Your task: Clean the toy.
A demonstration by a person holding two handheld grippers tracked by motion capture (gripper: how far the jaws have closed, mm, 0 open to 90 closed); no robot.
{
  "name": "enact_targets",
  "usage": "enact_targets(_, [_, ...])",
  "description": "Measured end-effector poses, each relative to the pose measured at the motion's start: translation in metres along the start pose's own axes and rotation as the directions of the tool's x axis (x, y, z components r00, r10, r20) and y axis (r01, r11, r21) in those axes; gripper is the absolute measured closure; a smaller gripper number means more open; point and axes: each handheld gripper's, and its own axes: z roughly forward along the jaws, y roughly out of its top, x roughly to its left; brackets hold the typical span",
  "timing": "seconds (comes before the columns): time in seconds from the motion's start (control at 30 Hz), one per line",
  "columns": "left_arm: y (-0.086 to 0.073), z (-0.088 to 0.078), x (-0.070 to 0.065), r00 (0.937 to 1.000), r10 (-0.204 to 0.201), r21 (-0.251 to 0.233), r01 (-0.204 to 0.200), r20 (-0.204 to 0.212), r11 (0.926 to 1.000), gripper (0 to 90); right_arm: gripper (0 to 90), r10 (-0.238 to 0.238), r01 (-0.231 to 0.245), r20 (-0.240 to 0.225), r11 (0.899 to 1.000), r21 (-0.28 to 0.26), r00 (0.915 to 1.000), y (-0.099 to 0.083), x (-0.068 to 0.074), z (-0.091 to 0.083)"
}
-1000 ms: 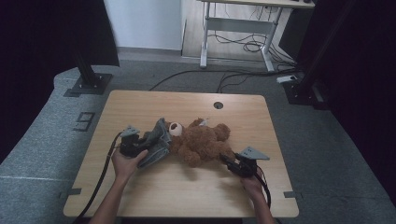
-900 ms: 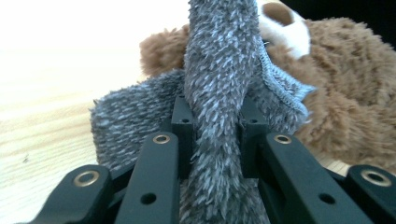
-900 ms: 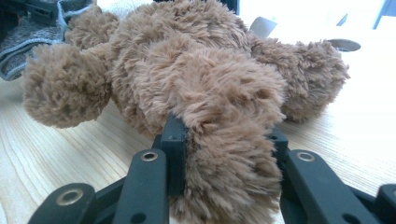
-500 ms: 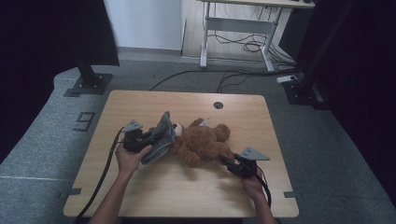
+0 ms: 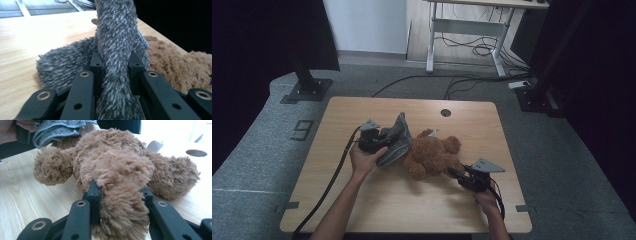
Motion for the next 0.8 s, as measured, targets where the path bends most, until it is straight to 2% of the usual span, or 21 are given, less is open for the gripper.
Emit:
enact_targets(0.1, [-0.004, 0.002, -0.001, 0.9998, 0.002, 0.024, -0.003, 0.021, 0.9997, 73.4, 62.8, 0.005, -0.005, -0.002, 1.0, 0.007, 1.0, 0.0, 0.0, 0.0])
enact_targets(0.17, [-0.009, 0.004, -0.001, 0.9994, -0.002, 0.028, 0.001, 0.035, 0.9996, 74.4, 55.1, 0.022, -0.022, 0.008, 1.0, -0.001, 0.9997, 0.001, -0.001, 0.0])
enact_targets(0.2, [-0.012, 0.004, -0.002, 0.9992, 0.004, 0.027, -0.005, 0.04, 0.9996, 75.1, 45.6, 0.038, -0.037, 0.035, 0.999, -0.02, 0.9987, 0.004, 0.0, -0.002])
enact_targets(0.27, [-0.016, 0.004, -0.003, 0.9989, 0.01, 0.026, -0.011, 0.045, 0.9996, 75.5, 39.7, 0.061, -0.06, 0.039, 0.997, -0.042, 0.9973, 0.009, 0.001, -0.005])
enact_targets(0.3, [-0.016, 0.004, -0.003, 0.9989, 0.01, 0.026, -0.011, 0.045, 0.9996, 75.6, 39.7, 0.061, -0.06, 0.039, 0.997, -0.042, 0.9973, 0.009, 0.001, -0.005])
enact_targets(0.37, [-0.021, 0.003, -0.004, 0.9981, 0.006, 0.022, -0.007, 0.061, 0.9997, 75.9, 32.9, 0.073, -0.069, 0.053, 0.996, -0.064, 0.9959, 0.024, 0.004, -0.009])
enact_targets(0.4, [-0.021, 0.003, -0.004, 0.9981, 0.006, 0.022, -0.007, 0.061, 0.9997, 75.9, 32.9, 0.073, -0.069, 0.053, 0.996, -0.064, 0.9959, 0.024, 0.004, -0.009])
enact_targets(0.43, [-0.023, 0.003, -0.005, 0.998, 0.005, 0.017, -0.006, 0.063, 0.9998, 75.9, 31.5, 0.073, -0.068, 0.065, 0.995, -0.074, 0.9952, 0.036, 0.005, -0.01])
enact_targets(0.5, [-0.026, 0.002, -0.006, 0.9978, 0.007, 0.009, -0.007, 0.066, 0.9999, 75.9, 31.5, 0.078, -0.072, 0.072, 0.994, -0.078, 0.9944, 0.041, 0.005, -0.009])
enact_targets(0.53, [-0.028, 0.001, -0.006, 0.9978, 0.007, 0.004, -0.007, 0.065, 1.0, 75.9, 30.9, 0.072, -0.067, 0.092, 0.996, -0.06, 0.9931, 0.051, 0.005, -0.002])
enact_targets(0.57, [-0.03, 0.001, -0.007, 0.9977, 0.005, 0.001, -0.005, 0.068, 1.0, 75.9, 30.9, 0.072, -0.067, 0.092, 0.996, -0.06, 0.9931, 0.051, 0.005, -0.002])
enact_targets(0.6, [-0.032, 0.0, -0.008, 0.9977, 0.005, -0.006, -0.005, 0.068, 1.0, 75.9, 30.5, 0.066, -0.064, 0.105, 0.998, -0.02, 0.9923, 0.059, 0.004, 0.01])
enact_targets(0.7, [-0.033, -0.001, -0.008, 0.9976, 0.006, -0.008, -0.006, 0.069, 1.0, 75.8, 29.7, 0.068, -0.07, 0.094, 0.997, 0.014, 0.9933, 0.064, 0.003, 0.023])
enact_targets(0.8, [-0.036, -0.003, -0.009, 0.9976, 0.008, -0.008, -0.008, 0.069, 0.9999, 75.8, 27.1, 0.079, -0.088, 0.085, 0.99, 0.106, 0.9932, 0.064, 0.004, 0.048])
